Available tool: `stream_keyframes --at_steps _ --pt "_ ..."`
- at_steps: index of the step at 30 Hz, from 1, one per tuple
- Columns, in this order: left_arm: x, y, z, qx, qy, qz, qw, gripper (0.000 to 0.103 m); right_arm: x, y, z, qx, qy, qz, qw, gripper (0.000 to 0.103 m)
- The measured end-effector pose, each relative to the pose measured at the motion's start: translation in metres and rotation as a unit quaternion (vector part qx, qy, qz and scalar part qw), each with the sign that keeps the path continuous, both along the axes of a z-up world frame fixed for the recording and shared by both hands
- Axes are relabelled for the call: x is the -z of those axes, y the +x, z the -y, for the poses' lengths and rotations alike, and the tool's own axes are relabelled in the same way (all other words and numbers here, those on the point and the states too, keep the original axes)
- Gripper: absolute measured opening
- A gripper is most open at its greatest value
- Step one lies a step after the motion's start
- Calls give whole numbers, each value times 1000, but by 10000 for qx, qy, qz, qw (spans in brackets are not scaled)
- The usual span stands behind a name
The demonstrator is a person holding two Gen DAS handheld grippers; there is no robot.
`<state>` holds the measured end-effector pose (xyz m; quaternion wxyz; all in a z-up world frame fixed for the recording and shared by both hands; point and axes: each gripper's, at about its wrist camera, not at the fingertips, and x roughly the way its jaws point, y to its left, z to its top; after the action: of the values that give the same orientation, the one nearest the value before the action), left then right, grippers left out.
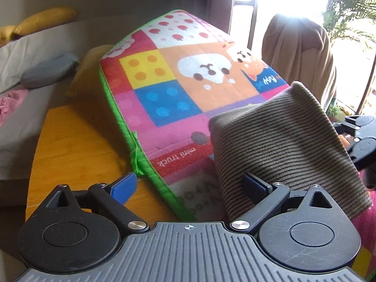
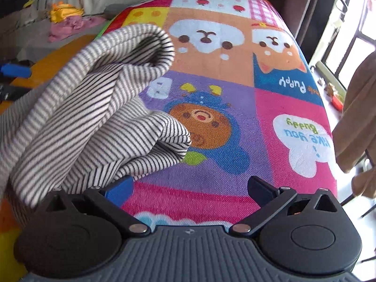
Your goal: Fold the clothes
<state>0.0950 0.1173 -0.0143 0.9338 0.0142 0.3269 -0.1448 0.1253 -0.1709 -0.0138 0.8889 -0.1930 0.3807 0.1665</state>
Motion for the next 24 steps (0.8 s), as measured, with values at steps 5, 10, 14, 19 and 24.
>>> stream_keyframes --at_steps 5,10,14,19,24 --pt "-2 -3 4 -26 99 40 9999 99 -23 -5 13 236 -116 450 9986 103" --pt "-10 -10 3 11 66 110 9999 99 -66 10 22 534 496 989 9924 103" --pt "-27 -16 4 178 -267 239 9992 99 -97 33 18 613 1379 1096 9825 103" --pt "-23 -8 35 482 50 143 9987 99 -87 70 -29 208 1250 893 9879 103" --pt "-9 -15 57 811 230 34 9964 99 -31 67 -45 51 -25 681 9977 103"
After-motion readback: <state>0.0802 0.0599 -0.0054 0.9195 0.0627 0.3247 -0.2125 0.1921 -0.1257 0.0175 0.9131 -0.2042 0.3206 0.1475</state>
